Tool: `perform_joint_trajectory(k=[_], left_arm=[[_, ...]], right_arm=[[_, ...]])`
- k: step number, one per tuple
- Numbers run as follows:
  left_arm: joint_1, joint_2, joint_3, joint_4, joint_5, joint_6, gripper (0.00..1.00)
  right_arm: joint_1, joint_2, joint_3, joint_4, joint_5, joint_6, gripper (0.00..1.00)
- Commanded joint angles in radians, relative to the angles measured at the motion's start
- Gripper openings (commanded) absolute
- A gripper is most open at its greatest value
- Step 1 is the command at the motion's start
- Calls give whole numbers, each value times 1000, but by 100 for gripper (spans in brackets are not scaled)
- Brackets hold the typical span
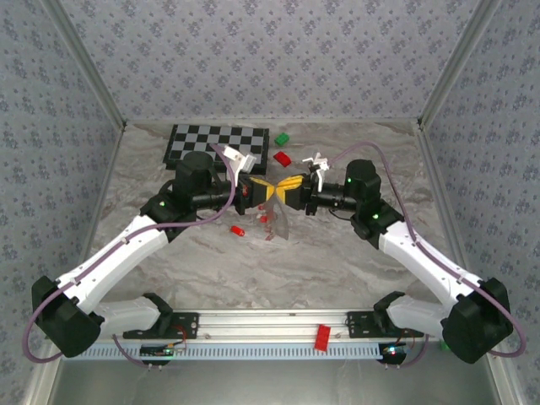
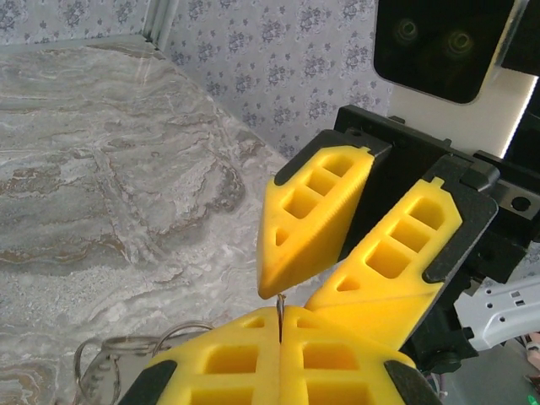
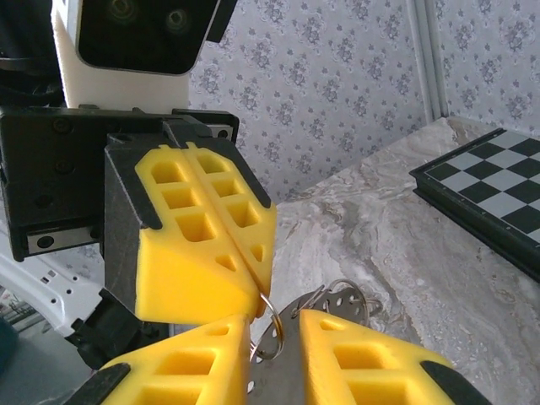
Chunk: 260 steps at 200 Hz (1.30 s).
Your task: Put the keys on the keyring
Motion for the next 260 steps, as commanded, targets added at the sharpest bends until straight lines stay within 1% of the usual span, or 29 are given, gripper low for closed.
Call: perform_joint_trajectory(k=[1,54,99,105,123,132,187,203,205,215,227,235,260], left_arm=[[-2,-5,28,62,24,-14,0],[-2,-5,20,77,34,-24,0],[-2,-4,14,88,47,-26,0],[-3,-4,11,91,46,-26,0],[-2,-4,7,96,52,-28,0],[-2,-4,7,97,51,-28,0],[-2,-5,0,99,46,-26,0],[-1,-8,-4,101,42,-28,0],[0,-9,-5,102,42,-29,1],[2,-14,-11,110,41,-39,12],[9,-24,-25,137,52,-66,19],[21,-34,-41,170,67,-96,27],[56,-68,-100,290,90,-201,33]], right_arm=[[10,-21,-2,19,35,-24,20],[21,-10,6,15,22,-26,15],[25,-6,6,40,3,-10,15],[24,-5,6,44,-1,-8,14],[27,1,3,60,-14,1,3],[27,4,5,61,-19,2,0],[24,7,-8,86,-38,21,0],[14,10,-20,120,-49,47,0],[12,10,-22,125,-51,53,0],[1,11,-30,154,-55,81,0],[-13,14,-44,200,-63,116,0],[-20,17,-53,225,-70,136,0],[-29,22,-68,271,-74,173,0]])
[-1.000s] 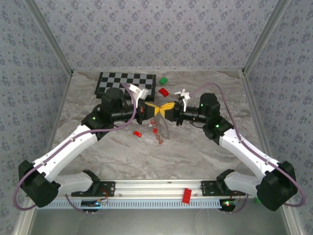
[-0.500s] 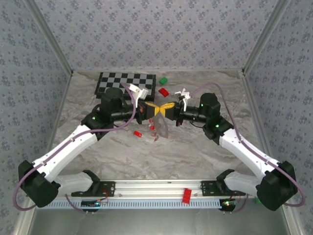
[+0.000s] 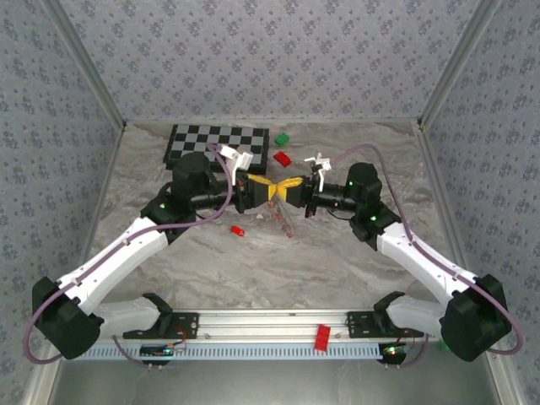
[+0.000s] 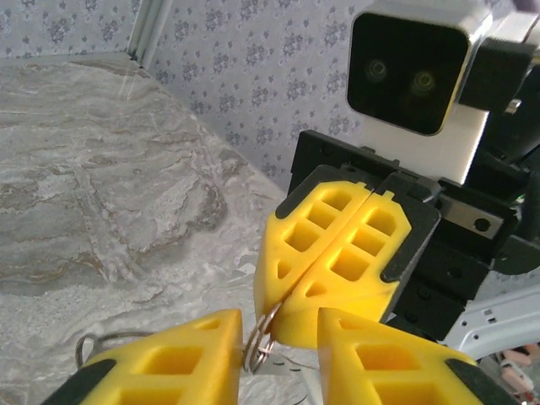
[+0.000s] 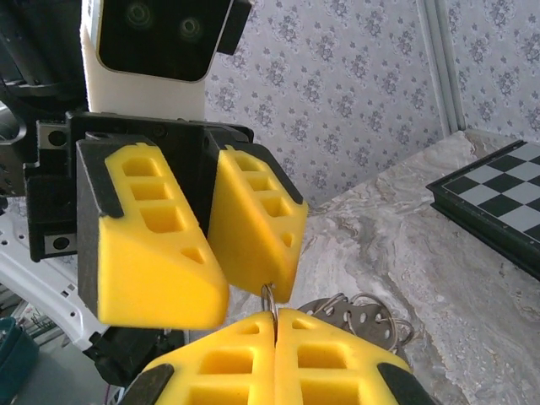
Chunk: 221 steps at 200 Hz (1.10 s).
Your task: Put the keys on the keyring
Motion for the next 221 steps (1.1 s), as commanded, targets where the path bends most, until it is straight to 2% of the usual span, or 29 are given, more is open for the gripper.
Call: perform_joint_trajectory(k=[1,23,65,175,221], left_arm=[[30,-53,-42,160,47,-110,33],[42,-65,-83,232,55,-167,33],[46,-43,-109,262,44,-188,34],[46,16,-118,369,148,-241,35],[43,7,-130,414,198,-263,29]], right_arm=[[-11,6,-14,111,-32,67,0],[-12,5,-20,126,-35,75,0],[-13,7,-23,150,-45,92,0],[-16,17,-24,173,-53,112,0],[-25,32,-26,188,-50,125,0]])
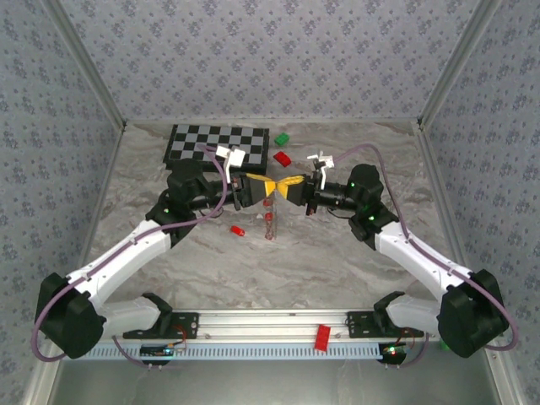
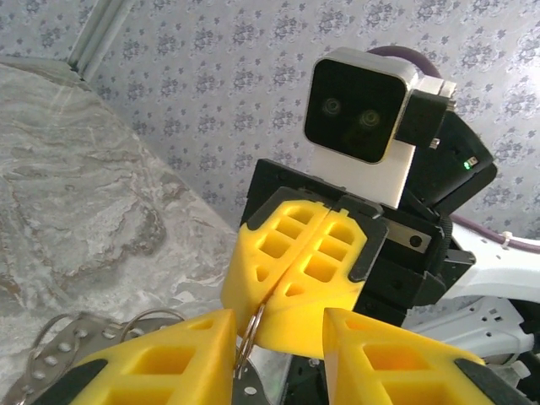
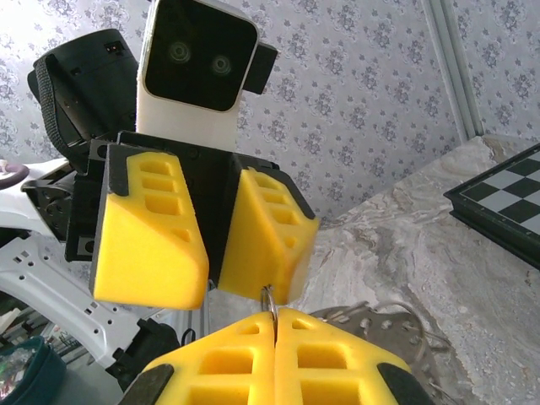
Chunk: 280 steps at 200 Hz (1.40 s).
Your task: Put the keys on the keyring
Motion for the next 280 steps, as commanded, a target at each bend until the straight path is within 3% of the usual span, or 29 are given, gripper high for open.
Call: perform_joint_trajectory(k=[1,108,201,229,280], left_arm=[[4,-11,-12,92,65,-23,29],[3,2,-15,64,82,-7,24],[1,-1,-14,66,58,-10,12],[1,3,-10,43,36,0,0],[3,0,-7,-1,4,33,0]], right_arm=[[-9,7,2,60,-13,19,0],[-18,16,-1,89,-12,43,0],[-17,13,-8,99,-16,46,0],[-11,12,-8,93,-16,39,0],[-5,7,-8,82,-10,31,0]])
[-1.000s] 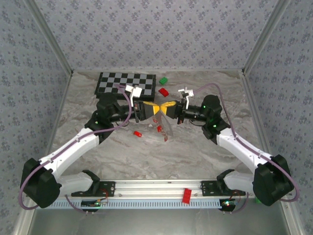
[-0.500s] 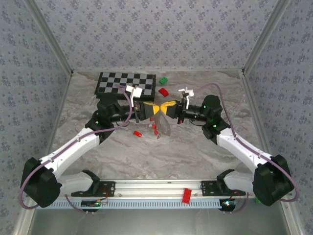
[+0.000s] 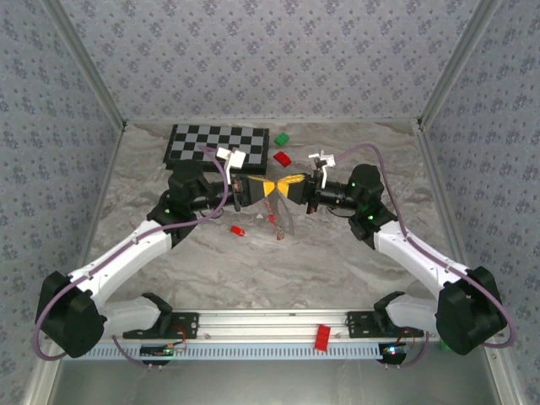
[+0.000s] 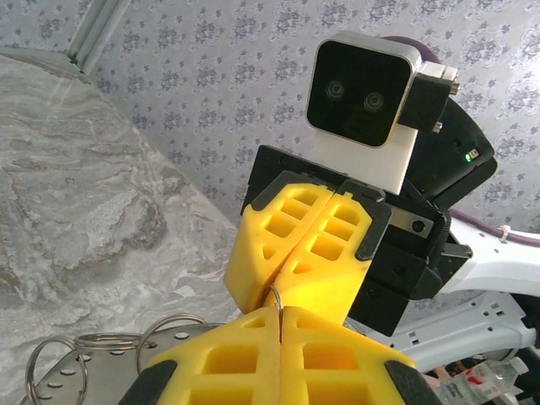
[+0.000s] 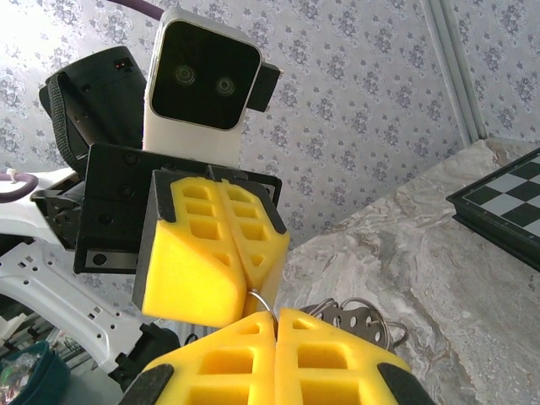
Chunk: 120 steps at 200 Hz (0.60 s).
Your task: Put the keys on the keyring
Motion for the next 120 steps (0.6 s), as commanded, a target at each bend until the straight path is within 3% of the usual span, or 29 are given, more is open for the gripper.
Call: perform_joint_trajectory(k=[1,13,25,47,120], left_arm=[[-1,-6,9,-6,1,28,0],[-2,-2,5,15,25,23,1],[-7,3,2,32,46,18,15],[-15,6,1,44,57,19,20],[-21,-4,-11,73,60,7,16]], right_arm=[[5,-10,2,25,4,-2,0],[7,-10,4,25,4,-2,0],[7,-10,5,25,4,-2,0],[10,-10,8,25,6,0,0],[9,-12,6,31,9,6,0]])
